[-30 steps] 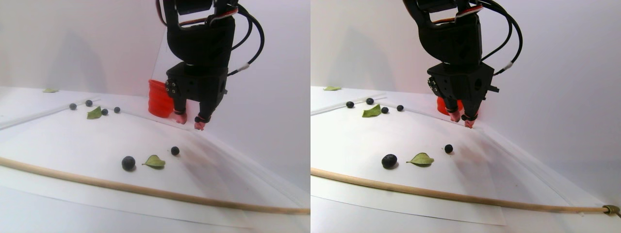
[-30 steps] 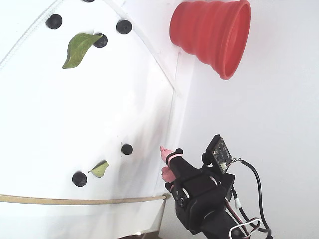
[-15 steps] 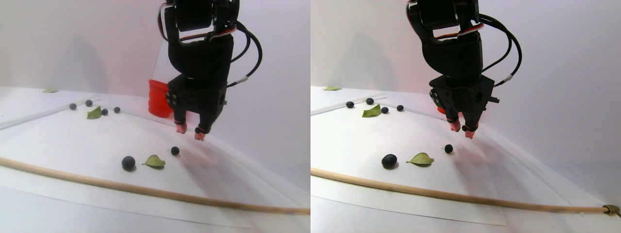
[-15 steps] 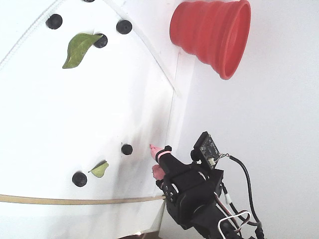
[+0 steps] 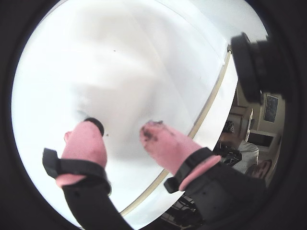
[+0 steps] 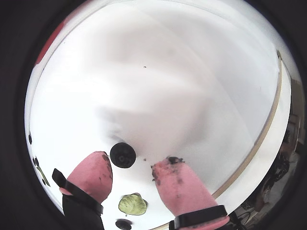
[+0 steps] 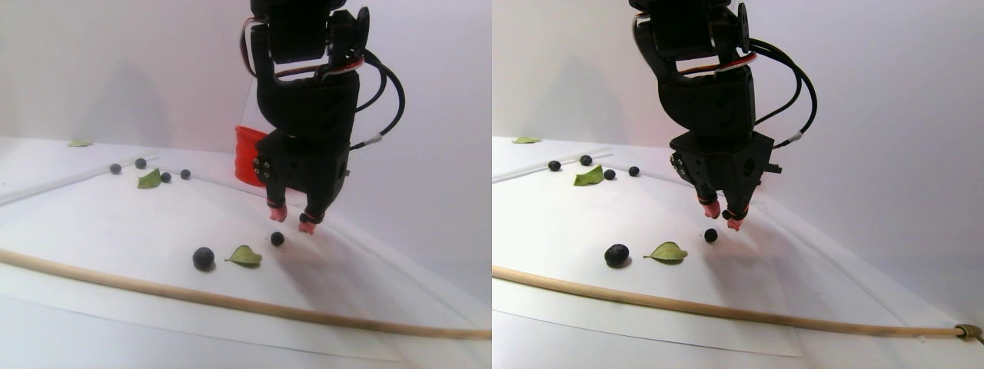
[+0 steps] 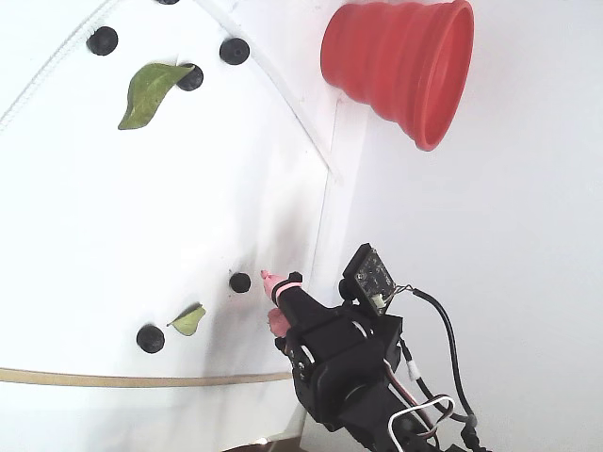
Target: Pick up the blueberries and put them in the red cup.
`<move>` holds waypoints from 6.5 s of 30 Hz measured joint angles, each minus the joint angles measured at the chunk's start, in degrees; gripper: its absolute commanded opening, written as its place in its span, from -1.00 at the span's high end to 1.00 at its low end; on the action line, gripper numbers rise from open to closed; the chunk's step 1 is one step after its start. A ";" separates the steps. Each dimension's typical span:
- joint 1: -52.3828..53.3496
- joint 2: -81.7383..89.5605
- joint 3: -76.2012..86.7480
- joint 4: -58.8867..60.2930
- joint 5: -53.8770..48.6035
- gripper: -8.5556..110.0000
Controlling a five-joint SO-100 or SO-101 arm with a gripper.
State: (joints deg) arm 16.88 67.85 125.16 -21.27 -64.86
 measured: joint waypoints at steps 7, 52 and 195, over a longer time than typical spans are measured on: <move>-0.62 -1.05 -0.35 -0.35 -0.18 0.57; -2.64 -7.82 -4.04 -5.01 -2.37 0.57; -9.84 16.35 -19.16 12.74 -18.11 0.66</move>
State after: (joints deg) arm 7.03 84.20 106.00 -8.53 -82.97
